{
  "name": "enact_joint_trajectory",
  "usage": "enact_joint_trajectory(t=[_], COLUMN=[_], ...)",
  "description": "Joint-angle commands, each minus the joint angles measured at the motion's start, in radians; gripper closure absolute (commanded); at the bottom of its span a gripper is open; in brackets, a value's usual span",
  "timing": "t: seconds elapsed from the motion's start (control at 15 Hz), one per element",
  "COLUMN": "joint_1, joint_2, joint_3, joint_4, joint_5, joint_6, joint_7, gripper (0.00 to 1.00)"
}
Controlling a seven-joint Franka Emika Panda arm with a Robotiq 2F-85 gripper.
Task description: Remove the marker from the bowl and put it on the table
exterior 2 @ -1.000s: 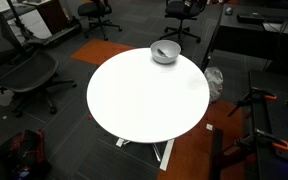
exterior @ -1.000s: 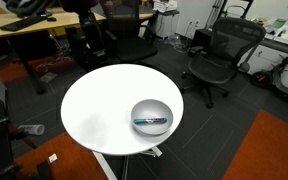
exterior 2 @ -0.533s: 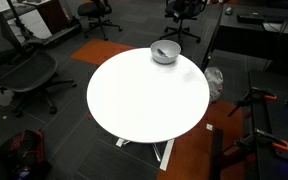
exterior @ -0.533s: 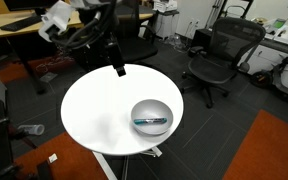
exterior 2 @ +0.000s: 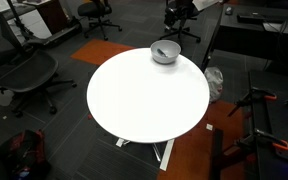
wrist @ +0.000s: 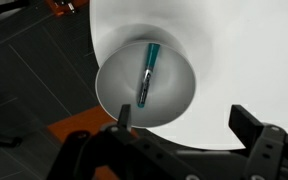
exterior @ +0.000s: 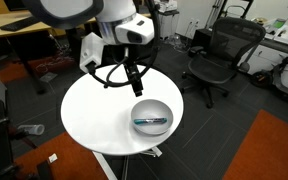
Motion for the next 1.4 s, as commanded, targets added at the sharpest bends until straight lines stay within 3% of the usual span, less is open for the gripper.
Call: enact_joint_trajectory(t=[0.0, 0.87, 1.33], joint_1=[-0.010, -0.045, -0.051], joint_2=[0.120, 0.404, 0.493], joint_3=[-0.014, -0.013, -0.006], joint_4=[0.121, 0.388, 0.466], joint_5=[0.023, 0.085, 0.132], joint_6=[-0.026, -0.202, -0.212], joint_7=[0.012, 0.017, 0.034], gripper=[0.00, 0.00, 0.00])
